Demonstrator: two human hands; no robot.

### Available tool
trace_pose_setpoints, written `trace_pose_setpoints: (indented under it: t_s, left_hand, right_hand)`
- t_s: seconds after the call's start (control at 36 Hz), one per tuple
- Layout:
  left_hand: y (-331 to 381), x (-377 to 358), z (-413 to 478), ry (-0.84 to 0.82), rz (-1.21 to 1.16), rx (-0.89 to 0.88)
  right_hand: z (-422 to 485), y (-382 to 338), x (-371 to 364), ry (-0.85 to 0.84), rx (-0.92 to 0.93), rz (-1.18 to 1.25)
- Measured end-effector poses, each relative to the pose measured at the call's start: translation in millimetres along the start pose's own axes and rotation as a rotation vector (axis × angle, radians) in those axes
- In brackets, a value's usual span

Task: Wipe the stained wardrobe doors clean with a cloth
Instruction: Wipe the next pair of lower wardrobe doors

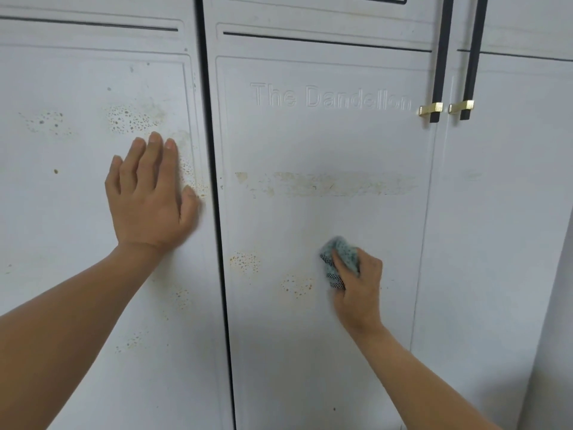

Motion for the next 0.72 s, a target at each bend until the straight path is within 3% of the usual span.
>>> trace_pose_setpoints:
  t_s: [0.08, 0.17, 0.22, 0.28, 0.33, 0.39, 0.47, 0.53, 0.64, 0.72]
  left_hand:
    - [-0.9, 0.5, 0.3, 0.012, 0.008, -0.002]
    - [-1.3, 0.6, 0.8, 0.011, 0.012, 0.001]
    - [-0.9, 0.6, 0.2, 0.012, 0.012, -0.003]
    - [-0.8, 0.3, 0.4, 0.015, 0.018, -0.01]
    - [-0.9, 0.1, 0.4, 0.008, 0.013, -0.006]
    - [-1.0, 0.8, 0.7, 0.008, 0.004, 0.006]
    - [-1.3, 1.4, 0.8, 0.01, 0.008, 0.005]
    - [-1.0, 1.2, 1.1, 0.006, 0.012, 0.001]
    - [-0.7, 2.4, 0.5, 0.012, 0.007, 0.002]
    - [-0.4, 3.1, 0.7, -0.002, 0.004, 0.007]
  right_hand:
    - [4.8, 22.3, 8.4, -0.02, -0.05, 0.058]
    - [18.1, 48.9, 25.3, 0.201, -0.419, 0.076]
    - [19.2, 48.8, 23.7, 0.242, -0.569, 0.003]
    - [19.7, 34.5, 15.1, 0.181, -0.533, -0.032]
    - [14.2, 16.7, 0.3, -0.013, -0.43, -0.011]
    - [5.7, -1.5, -12.2, -0.202, -0.218, 0.035]
    - [7.0, -6.5, -15.9, -0.245, 0.133, 0.031]
    - [25.2, 5.7, -9.5, -0.172, 0.108, 0.003]
    - [51.3, 23.1, 0.9, 0.1, -0.286, -0.038]
    - [47.3, 2.9, -6.5, 0.109, -0.185, -0.059]
Point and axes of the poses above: each hand's wrist, its own z-axis towards the middle knuckle, its own x-axis out of the back of the hand, y = z × x, the point moved 5 cm from there along z, towards the middle knuckle, and after that the axes turned 15 degrees about x, right-handed, at the moved point
